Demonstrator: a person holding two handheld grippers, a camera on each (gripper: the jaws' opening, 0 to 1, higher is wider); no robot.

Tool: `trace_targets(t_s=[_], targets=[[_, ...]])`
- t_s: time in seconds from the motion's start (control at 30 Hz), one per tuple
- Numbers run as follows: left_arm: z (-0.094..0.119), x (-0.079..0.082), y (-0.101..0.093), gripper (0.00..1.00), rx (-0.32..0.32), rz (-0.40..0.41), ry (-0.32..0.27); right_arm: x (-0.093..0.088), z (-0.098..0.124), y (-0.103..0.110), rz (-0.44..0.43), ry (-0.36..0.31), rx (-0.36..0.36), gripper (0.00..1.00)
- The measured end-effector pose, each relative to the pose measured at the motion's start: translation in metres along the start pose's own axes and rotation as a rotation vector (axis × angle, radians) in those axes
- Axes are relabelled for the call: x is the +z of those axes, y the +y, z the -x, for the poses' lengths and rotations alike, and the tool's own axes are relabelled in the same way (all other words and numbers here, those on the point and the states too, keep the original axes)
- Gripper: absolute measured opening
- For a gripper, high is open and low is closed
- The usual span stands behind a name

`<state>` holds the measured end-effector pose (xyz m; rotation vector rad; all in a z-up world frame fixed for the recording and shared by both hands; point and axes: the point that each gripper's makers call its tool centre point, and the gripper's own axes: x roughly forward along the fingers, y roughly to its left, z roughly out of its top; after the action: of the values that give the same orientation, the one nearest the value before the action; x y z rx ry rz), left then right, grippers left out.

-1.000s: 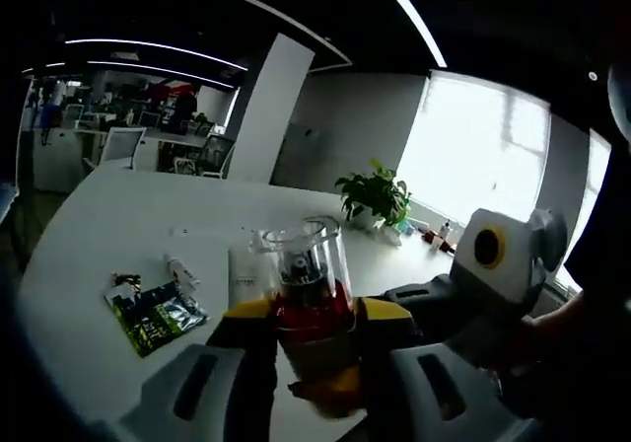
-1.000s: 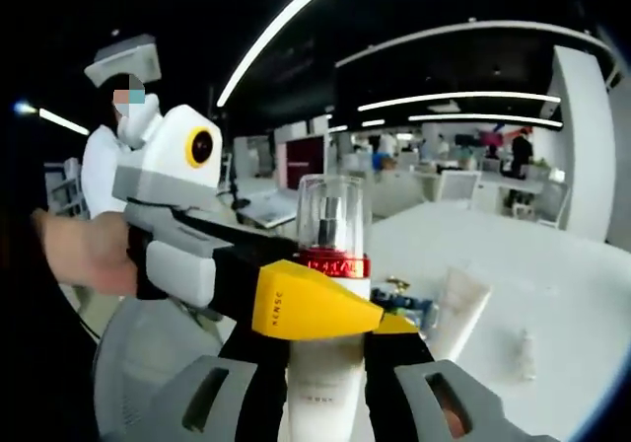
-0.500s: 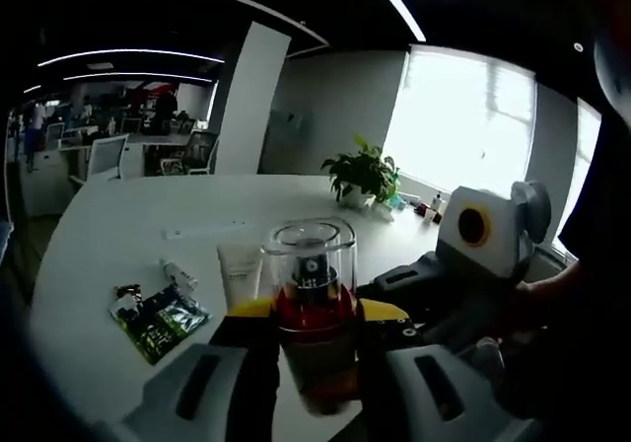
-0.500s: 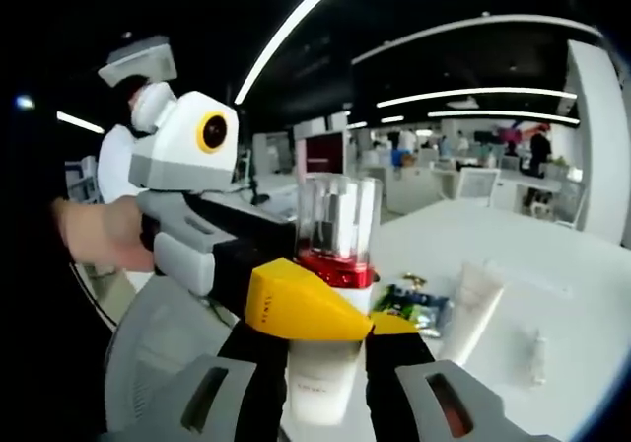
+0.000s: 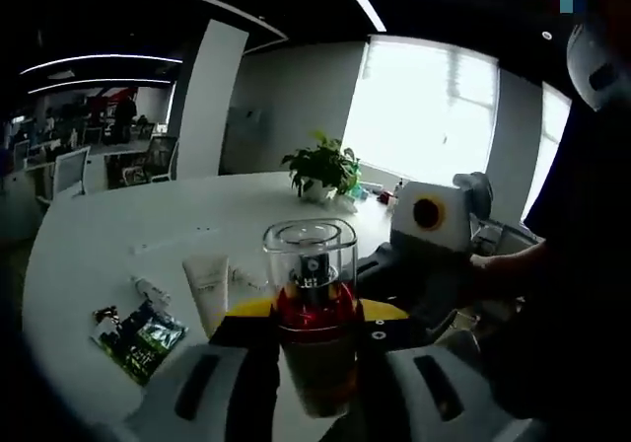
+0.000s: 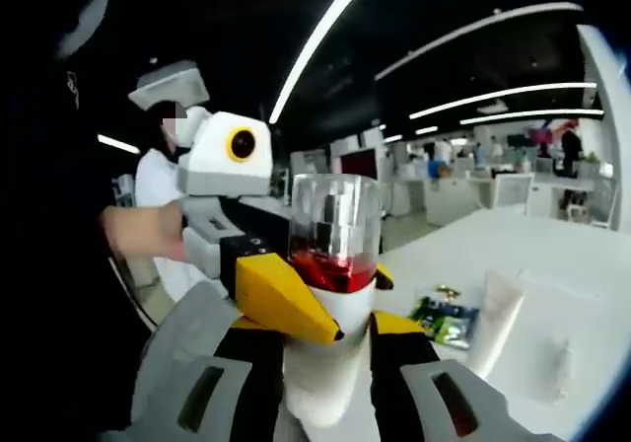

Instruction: Arrange the skincare products in the storage area until every visible bottle or jar stands upright without overlapping.

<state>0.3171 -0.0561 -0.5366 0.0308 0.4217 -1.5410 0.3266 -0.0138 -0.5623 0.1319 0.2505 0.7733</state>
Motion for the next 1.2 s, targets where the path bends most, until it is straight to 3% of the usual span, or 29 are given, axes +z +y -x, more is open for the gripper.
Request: trace_targets(t_s=[0.2,0.37,0.8,0.9,0.93,1.2], targets=[[0.002,0.005,-0.026,0.25,-0.141,-0.04,-0.002,0.005,0.01,0.019,0.003,-0.005,0.18,0.32],[0.0,0.007,-0.034,0.25,-0.192,-0.093,0.011,0.004,0.016,0.025,0.07,0.039,0.261,0.29],[0.004,0.003,-0.04,0.25,-0.266,-0.149,0.044,0.002,0.023,0.032,0.177,0.076,0.331,0.27],[0.006,0.003,-0.04,0.25,-0.275,-0.135,0.034,0.003,0.023,0.03,0.181,0.068,0.327,0.23],[0.007,0.003,-0.041,0.25,-0.281,-0.136,0.031,-0.003,0.025,0.035,0.154,0.091,0.358,0.24],[0.006,0.006,-0.044,0.25,-0.292,-0.155,0.017,0.001,0.02,0.026,0.131,0.04,0.319,0.21]])
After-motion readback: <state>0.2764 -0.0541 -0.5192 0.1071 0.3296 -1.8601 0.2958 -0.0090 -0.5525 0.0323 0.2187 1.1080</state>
